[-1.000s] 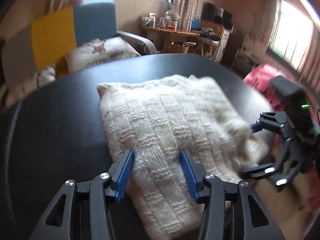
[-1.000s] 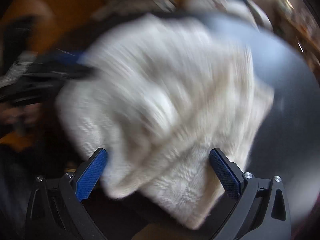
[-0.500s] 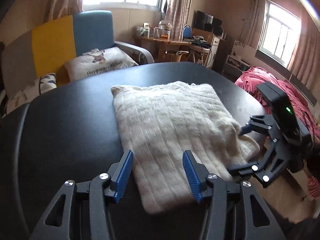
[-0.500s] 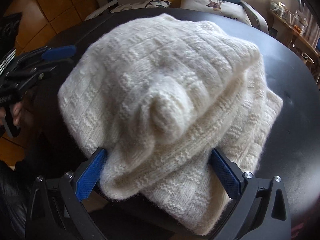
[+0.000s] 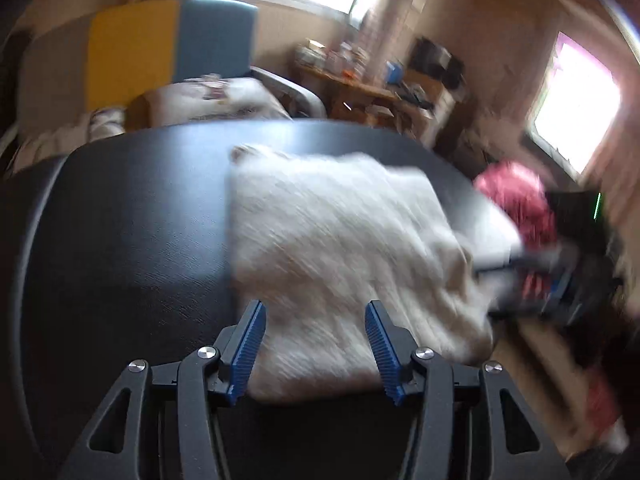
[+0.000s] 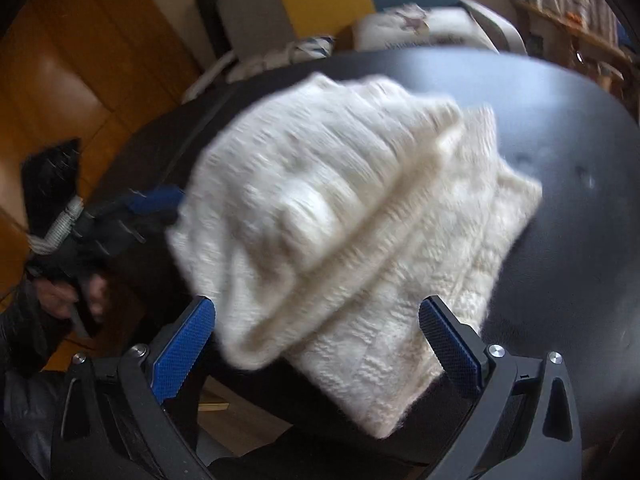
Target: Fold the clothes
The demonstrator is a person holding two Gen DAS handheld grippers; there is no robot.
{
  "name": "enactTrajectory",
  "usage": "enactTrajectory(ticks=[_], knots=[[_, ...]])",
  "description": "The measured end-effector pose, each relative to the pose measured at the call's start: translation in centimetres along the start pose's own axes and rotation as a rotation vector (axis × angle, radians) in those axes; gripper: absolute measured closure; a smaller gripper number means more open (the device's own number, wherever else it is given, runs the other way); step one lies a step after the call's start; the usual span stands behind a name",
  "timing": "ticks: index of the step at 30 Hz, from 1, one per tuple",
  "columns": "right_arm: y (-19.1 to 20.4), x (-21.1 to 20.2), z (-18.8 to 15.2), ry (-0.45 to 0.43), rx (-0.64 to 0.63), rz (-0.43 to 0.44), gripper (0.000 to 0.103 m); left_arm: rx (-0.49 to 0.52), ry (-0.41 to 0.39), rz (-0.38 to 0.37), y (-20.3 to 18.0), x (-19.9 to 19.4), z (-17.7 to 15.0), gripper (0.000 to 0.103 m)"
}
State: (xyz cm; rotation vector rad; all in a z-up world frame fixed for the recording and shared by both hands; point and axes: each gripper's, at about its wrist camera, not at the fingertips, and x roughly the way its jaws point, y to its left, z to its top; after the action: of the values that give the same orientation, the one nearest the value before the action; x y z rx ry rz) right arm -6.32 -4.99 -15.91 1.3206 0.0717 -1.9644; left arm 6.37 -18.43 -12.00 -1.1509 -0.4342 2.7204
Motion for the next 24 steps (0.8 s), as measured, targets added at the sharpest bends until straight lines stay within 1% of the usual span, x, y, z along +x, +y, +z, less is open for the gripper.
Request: enactTrajectory(ticks=[2,5,6,7,9,11,14,18,21,23,24], knots=[[-0.4,1.5,0.4,0.014,0.013,0.008,0.0,-0.098,-0.001,-0.033,2.5,0.0,1.4,0.05],[-2.0,-0.3,1.8,-0.059,0.097,0.141,0.0,-0.177,0.036,-0.069,5.5,0.8,3.0,0.049],[-2.8,-1.3,2.1,-0.093,0.119,0.152,0.0,-0.191,0.051,-0.079,6.3,1.1,3.3,0.049],[-3.7,-2.0,2.3,-0.117,0.145,0.147,0.0,-0.199,0.066,-0.089,7.0,1.4,3.6,0.049],[-5.2,-2.5,2.4,-0.128,0.205,0.144,0.0,-0.226,0.091,-0.117,7.9,2.3,4.1,0.048],[-7.1,-2.6,2.4,-0.125,0.261,0.132,0.0,-0.246,0.108,-0.157,8.3,2.9,4.0,0.048],[-9.9,-2.9,1.1,-0.095,0.318,0.143,0.0,-0.238,0.137,-0.172,8.0,4.4,4.6,0.047],[-9.1,-2.1,-1.3,-0.061,0.312,0.149,0.0,-0.25,0.165,-0.207,8.5,5.7,4.8,0.045],[-8.3,-1.0,-1.1,-0.05,0.308,0.135,0.0,-0.252,0.164,-0.218,9.1,5.8,4.8,0.044],[-7.7,-1.5,-1.4,-0.059,0.29,0.115,0.0,-0.243,0.163,-0.215,9.2,5.8,4.8,0.044],[-8.2,-1.7,-1.8,-0.059,0.293,0.103,0.0,-0.231,0.164,-0.212,9.1,5.9,4.9,0.044]])
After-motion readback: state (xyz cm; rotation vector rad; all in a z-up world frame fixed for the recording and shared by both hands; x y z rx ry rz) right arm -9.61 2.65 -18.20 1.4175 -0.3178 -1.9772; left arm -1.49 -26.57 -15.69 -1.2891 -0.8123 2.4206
